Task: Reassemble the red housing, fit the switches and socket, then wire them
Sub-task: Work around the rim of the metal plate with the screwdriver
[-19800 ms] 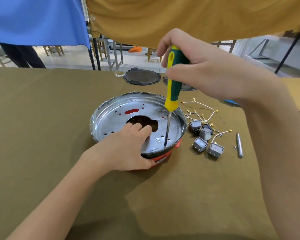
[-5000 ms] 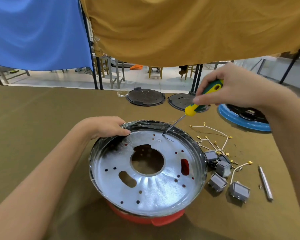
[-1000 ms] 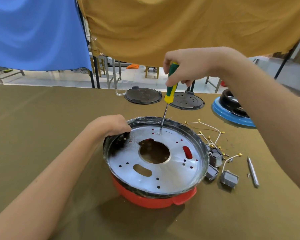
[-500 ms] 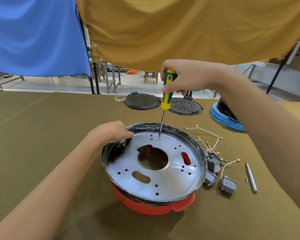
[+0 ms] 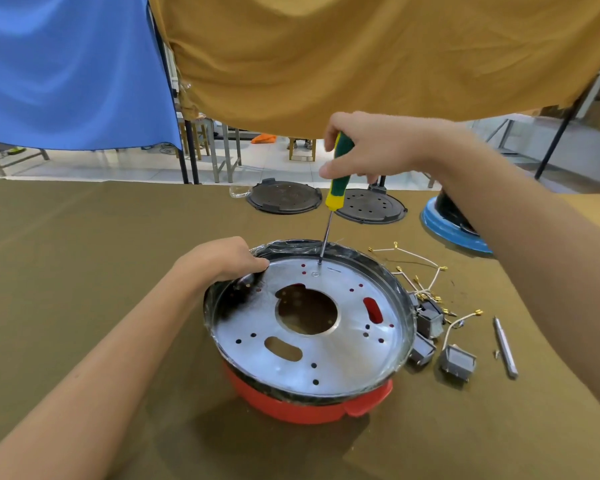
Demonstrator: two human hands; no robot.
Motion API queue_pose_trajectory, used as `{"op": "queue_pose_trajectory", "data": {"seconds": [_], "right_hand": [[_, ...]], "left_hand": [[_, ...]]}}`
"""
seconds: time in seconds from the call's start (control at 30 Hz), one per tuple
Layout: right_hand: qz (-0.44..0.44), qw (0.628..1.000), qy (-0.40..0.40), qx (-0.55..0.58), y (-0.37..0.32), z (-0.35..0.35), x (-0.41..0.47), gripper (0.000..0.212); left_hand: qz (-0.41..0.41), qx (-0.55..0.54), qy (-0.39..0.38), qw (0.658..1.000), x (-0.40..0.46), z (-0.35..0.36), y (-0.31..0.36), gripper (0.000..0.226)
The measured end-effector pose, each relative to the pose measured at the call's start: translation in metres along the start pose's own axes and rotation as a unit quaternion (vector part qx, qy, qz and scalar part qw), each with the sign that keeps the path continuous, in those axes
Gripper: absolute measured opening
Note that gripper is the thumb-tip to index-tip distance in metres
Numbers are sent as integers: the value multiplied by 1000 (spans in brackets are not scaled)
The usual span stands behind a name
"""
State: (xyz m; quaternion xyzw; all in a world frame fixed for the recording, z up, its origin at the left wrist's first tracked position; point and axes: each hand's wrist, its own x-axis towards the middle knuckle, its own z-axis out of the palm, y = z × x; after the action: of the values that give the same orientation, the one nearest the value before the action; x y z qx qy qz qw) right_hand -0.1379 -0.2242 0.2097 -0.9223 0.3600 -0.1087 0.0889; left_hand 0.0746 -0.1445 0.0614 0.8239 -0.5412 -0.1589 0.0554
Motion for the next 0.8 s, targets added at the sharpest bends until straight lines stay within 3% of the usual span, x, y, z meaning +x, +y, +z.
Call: {"op": "queue_pose_trajectory", "data": {"seconds": [0.1,0.37,0.43,0.57,0.67,0.8], "right_hand": [[-43,998,33,25,2,1,-2,25],[9,989,109,-103,-14,16,12,28],[18,989,98,-111,-15,13,12,26],[-23,1000,-11,9,-10,2,2,29],[-63,997,41,-6,-10,5,1,23],[-19,994,83,-66,-20,13,8,26]], "left_hand": [[-1,-1,0,1000,1,0,0,52],[-4,-4,14,1000,0,1,0,59],[-3,-3,12,1000,-1,2,0,59],[-4,-6,2,1000,-1,0,1,58],[-5,-8,2,1000,0,0,2,58],[2,-6,8,1000,0,1,1,58]]}}
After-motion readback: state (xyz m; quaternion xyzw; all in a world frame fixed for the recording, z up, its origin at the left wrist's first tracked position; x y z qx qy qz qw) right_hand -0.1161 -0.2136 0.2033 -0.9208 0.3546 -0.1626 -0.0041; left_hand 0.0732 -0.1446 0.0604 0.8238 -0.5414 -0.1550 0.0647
